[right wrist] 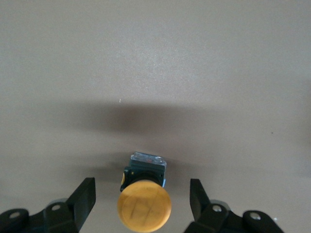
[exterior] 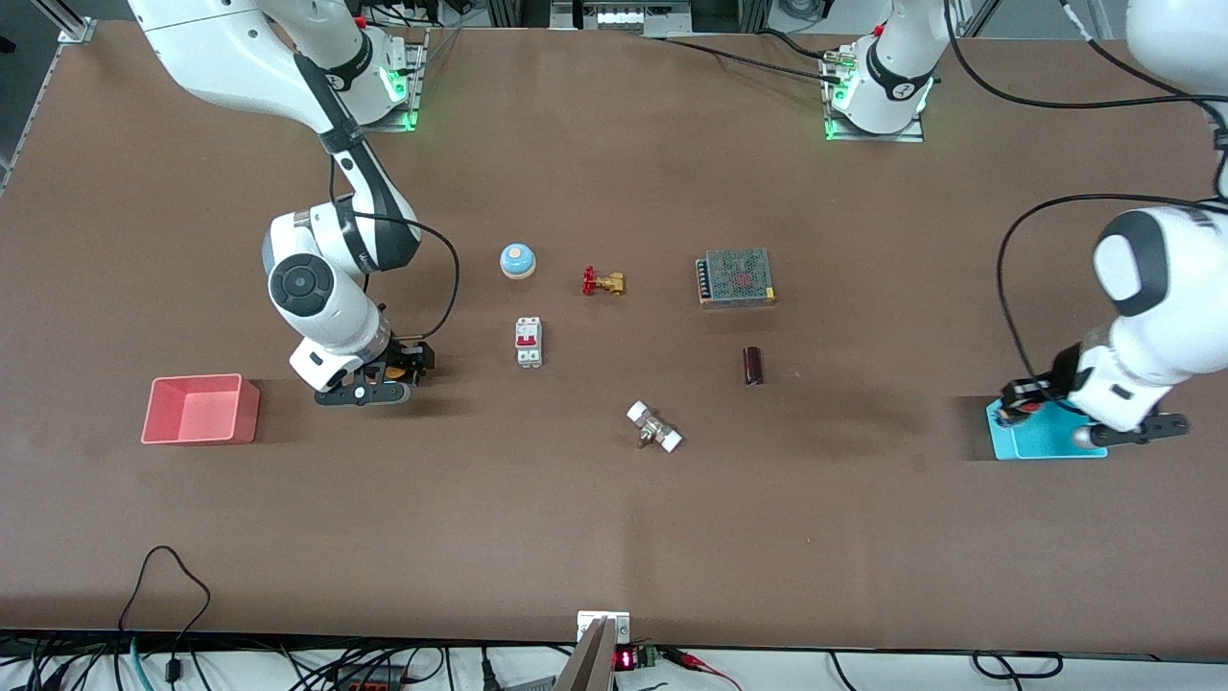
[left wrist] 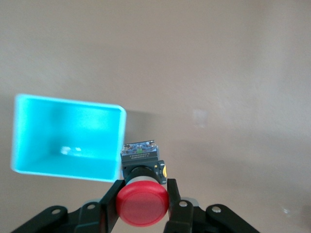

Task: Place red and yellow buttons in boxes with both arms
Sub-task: 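Carry the red button into the cyan box while the right gripper carries yellow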

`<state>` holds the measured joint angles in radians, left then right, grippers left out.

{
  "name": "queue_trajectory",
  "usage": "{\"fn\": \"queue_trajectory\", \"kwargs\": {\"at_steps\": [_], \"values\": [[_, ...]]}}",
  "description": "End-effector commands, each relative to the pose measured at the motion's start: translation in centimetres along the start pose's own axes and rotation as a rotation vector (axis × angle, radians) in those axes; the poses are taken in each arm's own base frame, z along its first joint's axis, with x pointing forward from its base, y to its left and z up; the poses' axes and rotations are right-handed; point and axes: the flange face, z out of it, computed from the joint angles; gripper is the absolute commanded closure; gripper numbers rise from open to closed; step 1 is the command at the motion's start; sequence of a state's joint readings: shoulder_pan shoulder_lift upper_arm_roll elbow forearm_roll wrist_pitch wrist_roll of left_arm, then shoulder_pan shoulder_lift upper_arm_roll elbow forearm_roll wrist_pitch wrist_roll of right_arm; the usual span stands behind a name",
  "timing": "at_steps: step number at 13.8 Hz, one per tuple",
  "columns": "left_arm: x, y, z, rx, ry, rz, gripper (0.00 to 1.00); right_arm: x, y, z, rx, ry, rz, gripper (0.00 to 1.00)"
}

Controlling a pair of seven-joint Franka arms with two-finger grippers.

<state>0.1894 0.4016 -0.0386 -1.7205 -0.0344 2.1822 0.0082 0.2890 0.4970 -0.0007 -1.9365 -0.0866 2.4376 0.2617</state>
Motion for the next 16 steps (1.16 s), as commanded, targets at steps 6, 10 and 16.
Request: {"fn": "queue_trajectory", "kwargs": {"at_steps": [6, 10, 16], "values": [[2.6, -9.8, 2.3, 0.005, 0.012, 0.098, 0.81, 0.5, -0.1, 0.2, 0.008, -0.006, -0.022, 0.64], [2.3, -9.8, 7.5, -0.019, -0.054, 0.083, 0.82, 0.7, -0.1, -0.1, 0.010, -0.002, -0.021, 0.68], [2.3, -9.7, 8.6, -0.054, -0.069, 0.067, 0.82, 2.8, 4.1, -10.6, 0.049, -0.024, -0.039, 0.71]]}}
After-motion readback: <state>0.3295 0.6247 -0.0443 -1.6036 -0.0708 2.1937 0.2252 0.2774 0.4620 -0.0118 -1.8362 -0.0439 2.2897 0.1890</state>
